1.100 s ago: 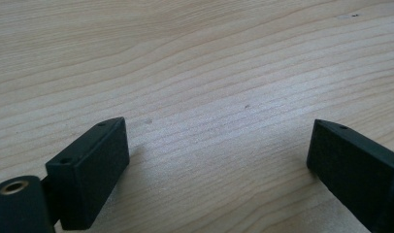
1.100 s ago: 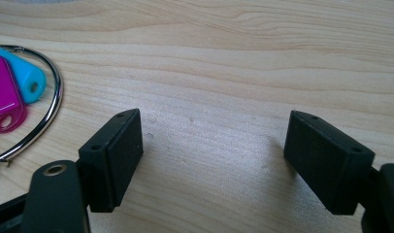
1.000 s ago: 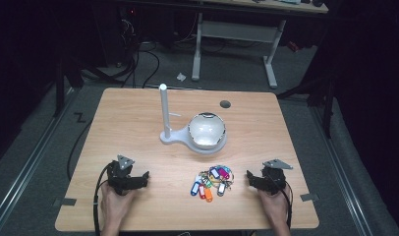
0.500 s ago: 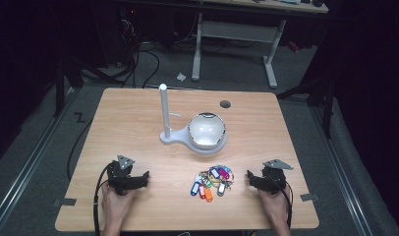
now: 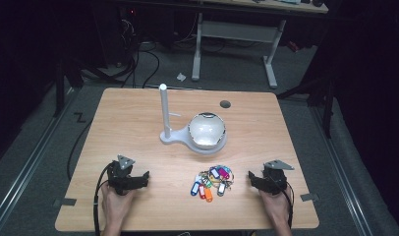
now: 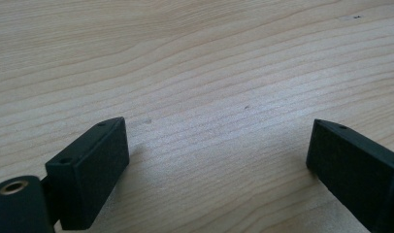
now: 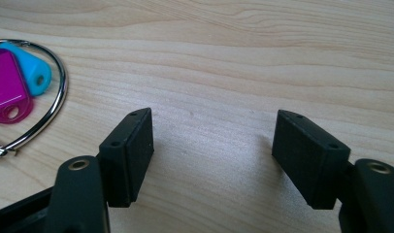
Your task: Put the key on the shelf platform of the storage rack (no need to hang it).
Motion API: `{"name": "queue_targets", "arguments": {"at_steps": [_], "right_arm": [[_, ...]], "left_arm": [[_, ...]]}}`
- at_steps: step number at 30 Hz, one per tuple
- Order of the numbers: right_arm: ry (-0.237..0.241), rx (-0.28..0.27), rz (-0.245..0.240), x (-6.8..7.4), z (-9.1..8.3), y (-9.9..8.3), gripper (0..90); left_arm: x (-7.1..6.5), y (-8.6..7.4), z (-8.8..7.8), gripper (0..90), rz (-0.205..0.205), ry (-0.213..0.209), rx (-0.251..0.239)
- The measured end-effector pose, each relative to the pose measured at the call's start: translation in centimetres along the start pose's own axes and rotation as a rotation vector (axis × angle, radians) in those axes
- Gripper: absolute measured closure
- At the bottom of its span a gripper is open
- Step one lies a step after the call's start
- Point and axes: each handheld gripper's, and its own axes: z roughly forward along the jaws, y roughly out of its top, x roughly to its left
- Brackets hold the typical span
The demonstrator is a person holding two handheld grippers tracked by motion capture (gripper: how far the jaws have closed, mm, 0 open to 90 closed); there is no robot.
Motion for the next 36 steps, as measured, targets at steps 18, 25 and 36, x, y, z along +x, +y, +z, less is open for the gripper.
{"name": "queue_targets", "arguments": {"at_steps": [18, 25, 36], "right_arm": [[0.116, -0.026, -0.058, 2.2, -1.3, 0.3, 34.8], [0.181, -0.033, -0.102, 4.0, -1.7, 0.8, 34.8], [0.254, -0.027, -0.166, 6.3, -1.5, 1.8, 35.5]], "left_arm": [[0.0, 0.0, 0.0, 8.5, -0.002, 0.001, 0.0], [0.0, 0.0, 0.0, 8.6, -0.003, 0.0, 0.001], [0.0, 0.0, 0.0, 8.8, -0.005, 0.0, 0.0]]}}
